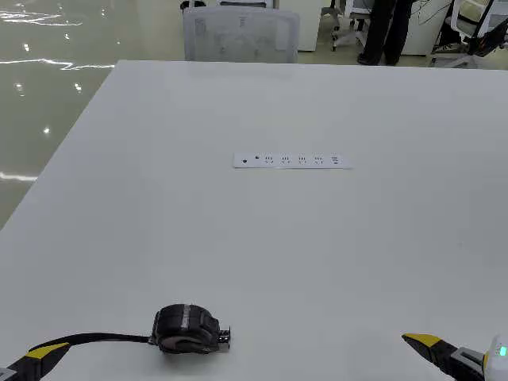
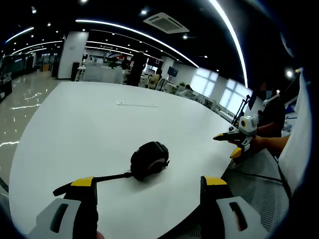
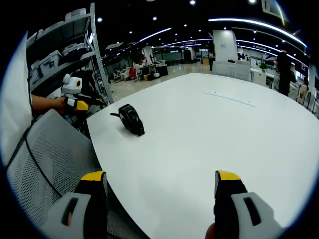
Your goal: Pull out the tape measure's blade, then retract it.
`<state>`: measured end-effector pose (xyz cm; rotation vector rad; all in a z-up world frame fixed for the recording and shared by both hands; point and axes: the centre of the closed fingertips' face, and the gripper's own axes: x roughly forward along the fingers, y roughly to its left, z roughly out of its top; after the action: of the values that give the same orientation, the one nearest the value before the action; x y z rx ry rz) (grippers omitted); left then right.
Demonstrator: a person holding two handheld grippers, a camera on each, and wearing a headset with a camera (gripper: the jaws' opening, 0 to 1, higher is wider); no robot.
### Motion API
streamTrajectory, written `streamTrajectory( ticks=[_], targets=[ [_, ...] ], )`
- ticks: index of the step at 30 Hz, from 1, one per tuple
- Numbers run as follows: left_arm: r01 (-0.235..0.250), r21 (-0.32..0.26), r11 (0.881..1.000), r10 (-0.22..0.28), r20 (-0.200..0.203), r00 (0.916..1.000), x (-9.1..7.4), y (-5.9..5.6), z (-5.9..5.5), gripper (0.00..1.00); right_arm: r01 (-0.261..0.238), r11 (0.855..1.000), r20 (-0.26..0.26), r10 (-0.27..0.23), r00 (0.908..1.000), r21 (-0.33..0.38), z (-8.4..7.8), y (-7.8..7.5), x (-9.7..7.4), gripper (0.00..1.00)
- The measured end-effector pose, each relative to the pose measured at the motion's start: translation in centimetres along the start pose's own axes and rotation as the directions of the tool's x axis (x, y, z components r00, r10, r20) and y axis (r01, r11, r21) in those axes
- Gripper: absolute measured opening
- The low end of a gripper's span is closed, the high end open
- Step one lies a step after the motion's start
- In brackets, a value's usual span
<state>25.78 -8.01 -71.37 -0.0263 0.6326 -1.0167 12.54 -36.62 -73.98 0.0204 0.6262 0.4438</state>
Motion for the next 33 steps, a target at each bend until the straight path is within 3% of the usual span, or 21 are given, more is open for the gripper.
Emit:
streamTrajectory(
  ticks=[33],
  targets=[
    [0.003, 0.002, 1.000, -0.003, -0.009, 0.9999, 0.01, 0.18, -0.27, 0.81, -0.018, 1.000, -0.008, 0.018, 0.9998, 0.000, -0.22, 0.46, 0.34, 0.89]
  ],
)
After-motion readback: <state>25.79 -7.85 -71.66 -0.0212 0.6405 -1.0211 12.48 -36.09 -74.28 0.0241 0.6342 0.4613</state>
